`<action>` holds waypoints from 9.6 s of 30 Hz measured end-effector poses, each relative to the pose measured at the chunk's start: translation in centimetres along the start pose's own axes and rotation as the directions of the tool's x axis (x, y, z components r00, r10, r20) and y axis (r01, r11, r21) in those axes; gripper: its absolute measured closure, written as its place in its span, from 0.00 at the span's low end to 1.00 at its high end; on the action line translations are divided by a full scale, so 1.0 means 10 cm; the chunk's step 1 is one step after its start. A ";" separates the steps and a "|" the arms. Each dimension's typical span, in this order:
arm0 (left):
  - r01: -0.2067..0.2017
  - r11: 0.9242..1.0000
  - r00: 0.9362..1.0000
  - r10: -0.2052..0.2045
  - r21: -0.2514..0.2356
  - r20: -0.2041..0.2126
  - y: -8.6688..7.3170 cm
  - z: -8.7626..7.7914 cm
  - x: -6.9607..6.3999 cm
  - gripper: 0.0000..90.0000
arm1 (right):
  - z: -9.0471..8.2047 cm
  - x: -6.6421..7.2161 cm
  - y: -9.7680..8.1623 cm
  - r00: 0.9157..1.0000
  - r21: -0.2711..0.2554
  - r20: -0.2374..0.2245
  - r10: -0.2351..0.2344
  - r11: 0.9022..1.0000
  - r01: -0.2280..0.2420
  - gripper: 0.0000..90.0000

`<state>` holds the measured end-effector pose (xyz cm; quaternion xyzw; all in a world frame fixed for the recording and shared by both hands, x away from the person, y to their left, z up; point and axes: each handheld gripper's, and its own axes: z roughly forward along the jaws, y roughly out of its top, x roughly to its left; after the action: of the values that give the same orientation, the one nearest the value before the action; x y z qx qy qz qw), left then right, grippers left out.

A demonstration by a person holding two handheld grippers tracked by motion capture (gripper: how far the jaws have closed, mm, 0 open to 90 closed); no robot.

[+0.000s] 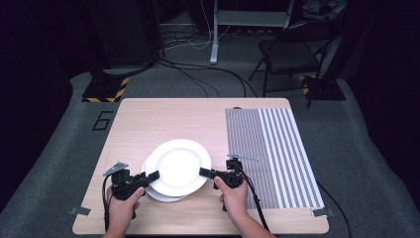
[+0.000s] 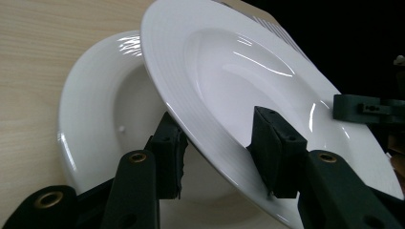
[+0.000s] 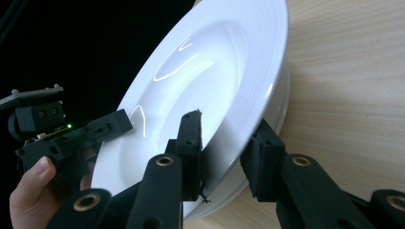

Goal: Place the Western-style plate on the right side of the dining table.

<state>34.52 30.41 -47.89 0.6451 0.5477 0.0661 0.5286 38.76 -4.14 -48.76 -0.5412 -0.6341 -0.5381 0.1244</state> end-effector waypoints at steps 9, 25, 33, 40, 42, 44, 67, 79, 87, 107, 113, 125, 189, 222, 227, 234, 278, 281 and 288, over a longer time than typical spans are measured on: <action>-0.045 0.999 0.999 0.045 -0.023 -0.009 0.11 0.08 -0.14 0.62 | -0.10 -0.01 0.08 1.000 -0.040 0.001 -0.030 0.999 0.030 0.77; -0.099 0.994 0.995 0.098 -0.045 -0.008 0.23 0.21 -0.28 0.62 | -0.25 -0.06 0.16 0.998 -0.094 -0.003 -0.061 0.994 0.060 0.76; -0.123 0.992 0.992 0.123 -0.040 0.001 0.26 0.32 -0.37 0.62 | -0.35 -0.09 0.17 0.997 -0.115 0.027 -0.068 0.991 0.071 0.75; -0.139 0.990 0.990 0.140 -0.038 0.018 0.28 0.44 -0.45 0.62 | -0.45 -0.15 0.16 0.996 -0.137 0.058 -0.075 0.987 0.082 0.74; -0.143 0.989 0.989 0.144 -0.035 0.027 0.28 0.47 -0.46 0.62 | -0.48 -0.16 0.15 0.995 -0.145 0.065 -0.078 0.986 0.086 0.73; -0.147 0.989 0.989 0.148 -0.032 0.032 0.29 0.50 -0.48 0.62 | -0.51 -0.17 0.15 0.994 -0.153 0.072 -0.081 0.984 0.092 0.73; -0.189 0.982 0.977 0.190 -0.016 0.094 0.34 0.78 -0.67 0.62 | -0.79 -0.23 0.10 0.982 -0.210 0.160 -0.102 0.968 0.135 0.69; -0.207 0.978 0.970 0.207 -0.014 0.125 0.37 0.93 -0.77 0.62 | -0.92 -0.28 0.08 0.974 -0.238 0.198 -0.113 0.958 0.160 0.67; -0.216 0.976 0.964 0.214 -0.005 0.157 0.37 1.04 -0.84 0.62 | -1.03 -0.30 0.04 0.969 -0.257 0.221 -0.111 0.952 0.167 0.66; -0.239 0.971 0.947 0.228 0.019 0.226 0.37 1.29 -1.06 0.62 | -1.31 -0.35 -0.04 0.960 -0.307 0.273 -0.068 0.939 0.154 0.67; -0.246 0.969 0.941 0.232 0.028 0.248 0.35 1.40 -1.13 0.62 | -1.42 -0.39 -0.07 0.955 -0.326 0.294 -0.050 0.933 0.149 0.67; -0.259 0.964 0.928 0.234 0.051 0.290 0.31 1.60 -1.29 0.62 | -1.62 -0.47 -0.15 0.944 -0.362 0.330 -0.014 0.922 0.140 0.69; -0.247 0.963 0.912 0.194 0.107 0.362 0.19 2.39 -1.45 0.63 | -1.88 -0.99 -0.10 0.915 -0.408 0.394 0.086 0.908 0.091 0.73; -0.220 0.966 0.934 0.169 0.133 0.315 0.30 2.72 -1.40 0.69 | -1.68 -1.30 0.21 0.909 -0.362 0.386 0.155 0.932 -0.006 0.79; -0.225 0.964 0.934 0.171 0.143 0.314 0.28 2.75 -1.41 0.69 | -1.68 -1.34 0.21 0.910 -0.356 0.384 0.154 0.935 -0.008 0.78; -0.240 0.961 0.932 0.188 0.138 0.309 0.25 2.80 -1.43 0.68 | -1.71 -1.40 0.18 0.909 -0.350 0.394 0.137 0.937 0.010 0.78; -0.198 0.964 0.961 0.155 0.177 0.230 0.19 3.02 -1.31 0.63 | -1.47 -1.57 0.29 0.872 -0.306 0.468 0.147 0.952 0.004 0.70; -0.198 0.962 0.963 0.156 0.186 0.221 0.20 3.02 -1.29 0.62 | -1.46 -1.55 0.31 0.861 -0.278 0.495 0.117 0.960 0.030 0.67; -0.205 0.960 0.963 0.163 0.189 0.216 0.20 3.02 -1.29 0.62 | -1.50 -1.58 0.32 0.862 -0.286 0.490 0.128 0.958 0.021 0.68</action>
<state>50.77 2.28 -53.08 0.7490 0.4335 -0.0075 0.5010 41.09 -25.65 -52.89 -0.6924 -0.5459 -0.4591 -0.1087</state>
